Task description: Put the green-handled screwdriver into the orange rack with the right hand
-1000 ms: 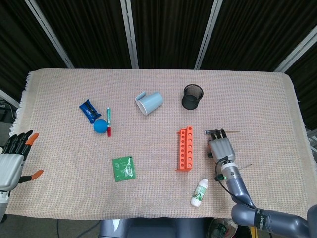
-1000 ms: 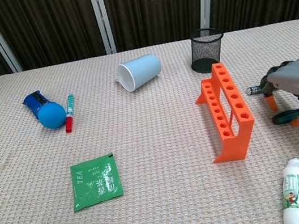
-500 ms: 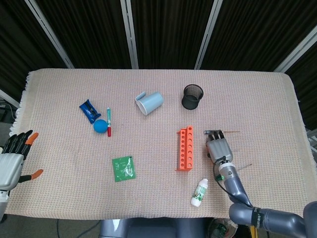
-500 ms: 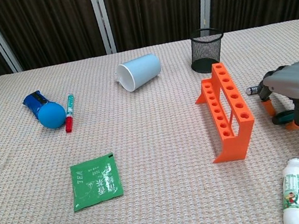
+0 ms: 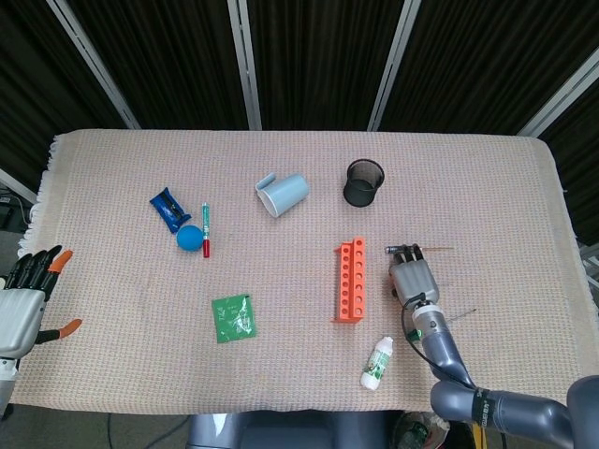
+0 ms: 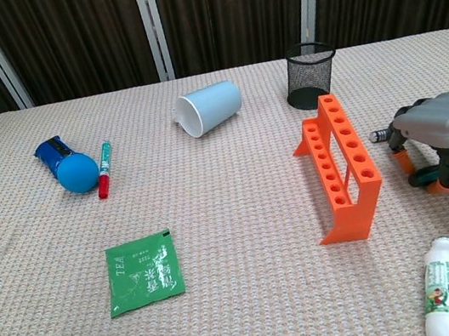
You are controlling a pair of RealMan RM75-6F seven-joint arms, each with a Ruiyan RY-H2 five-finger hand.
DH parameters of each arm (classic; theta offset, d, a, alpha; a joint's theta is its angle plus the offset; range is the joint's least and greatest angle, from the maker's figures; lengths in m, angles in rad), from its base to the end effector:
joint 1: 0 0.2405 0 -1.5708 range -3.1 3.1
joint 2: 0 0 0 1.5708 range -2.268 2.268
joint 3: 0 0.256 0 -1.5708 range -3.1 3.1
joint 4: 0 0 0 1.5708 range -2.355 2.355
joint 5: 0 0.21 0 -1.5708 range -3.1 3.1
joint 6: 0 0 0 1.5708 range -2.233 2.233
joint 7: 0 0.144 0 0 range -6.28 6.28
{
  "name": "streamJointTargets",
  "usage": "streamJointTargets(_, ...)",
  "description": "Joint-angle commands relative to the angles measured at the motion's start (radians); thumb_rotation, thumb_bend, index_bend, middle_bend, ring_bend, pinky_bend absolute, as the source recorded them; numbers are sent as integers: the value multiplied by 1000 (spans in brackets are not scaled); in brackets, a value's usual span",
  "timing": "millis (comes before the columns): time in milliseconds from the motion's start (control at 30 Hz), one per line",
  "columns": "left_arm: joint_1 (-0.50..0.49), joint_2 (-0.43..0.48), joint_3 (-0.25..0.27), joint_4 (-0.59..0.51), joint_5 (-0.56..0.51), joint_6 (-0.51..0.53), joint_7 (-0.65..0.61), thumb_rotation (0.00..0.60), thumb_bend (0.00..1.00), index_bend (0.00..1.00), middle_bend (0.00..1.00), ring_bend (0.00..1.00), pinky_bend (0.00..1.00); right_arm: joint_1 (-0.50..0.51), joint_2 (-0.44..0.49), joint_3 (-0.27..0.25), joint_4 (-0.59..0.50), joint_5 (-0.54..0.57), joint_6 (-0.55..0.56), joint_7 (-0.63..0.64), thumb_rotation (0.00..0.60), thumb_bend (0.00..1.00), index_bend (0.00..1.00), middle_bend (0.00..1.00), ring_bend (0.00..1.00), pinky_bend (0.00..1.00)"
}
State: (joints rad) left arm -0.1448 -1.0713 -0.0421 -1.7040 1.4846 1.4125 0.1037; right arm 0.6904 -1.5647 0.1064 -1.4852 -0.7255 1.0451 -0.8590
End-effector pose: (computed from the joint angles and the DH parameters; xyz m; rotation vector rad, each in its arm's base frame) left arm -0.2914 0.1954 0.1557 -1.4799 -0.8832 -0.8531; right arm -0.2180 -0.3243 -0.0202 1.7876 -0.8442 0.3817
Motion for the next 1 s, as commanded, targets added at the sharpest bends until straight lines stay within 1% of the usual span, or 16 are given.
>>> streamJointTargets(33, 0, 0, -1, 0, -1, 1, 1, 600, 44, 57, 0, 0, 0, 2, 1, -2, 4, 2, -1, 1, 600, 212, 534, 179, 0, 0)
streamJointTargets(367, -1, 7, 4, -12, 7, 1, -3, 600, 42, 58, 0, 0, 0, 5, 2, -7, 18, 4, -8, 24, 600, 257, 584, 208, 0, 0)
streamJointTargets(533, 2, 11, 5, -16, 7, 6, -2, 600, 45, 56, 0, 0, 0, -10, 42, 11, -29, -22, -2, 93, 600, 259, 585, 208, 0, 0)
streamJointTargets(700, 5, 15, 7, -21, 9, 11, -1, 600, 43, 55, 0, 0, 0, -45, 153, 55, -140, -70, -36, 259, 600, 259, 597, 213, 0, 0)
streamJointTargets(733, 6, 15, 8, -23, 9, 12, 1, 600, 43, 55, 0, 0, 0, -57, 186, 70, -172, -87, -44, 314, 600, 258, 600, 215, 0, 0)
streamJointTargets(800, 6, 16, 9, -27, 11, 12, 2, 600, 44, 54, 0, 0, 0, -72, 230, 86, -207, -116, -57, 381, 600, 258, 603, 215, 0, 0)
streamJointTargets(900, 6, 16, 12, -33, 18, 13, 5, 600, 44, 54, 0, 0, 0, -102, 295, 117, -257, -157, -84, 521, 600, 264, 604, 216, 0, 0)
streamJointTargets(1000, 4, 16, 18, -40, 22, 6, 12, 600, 44, 54, 0, 0, 0, -140, 355, 169, -295, -195, -139, 734, 600, 276, 604, 216, 0, 0)
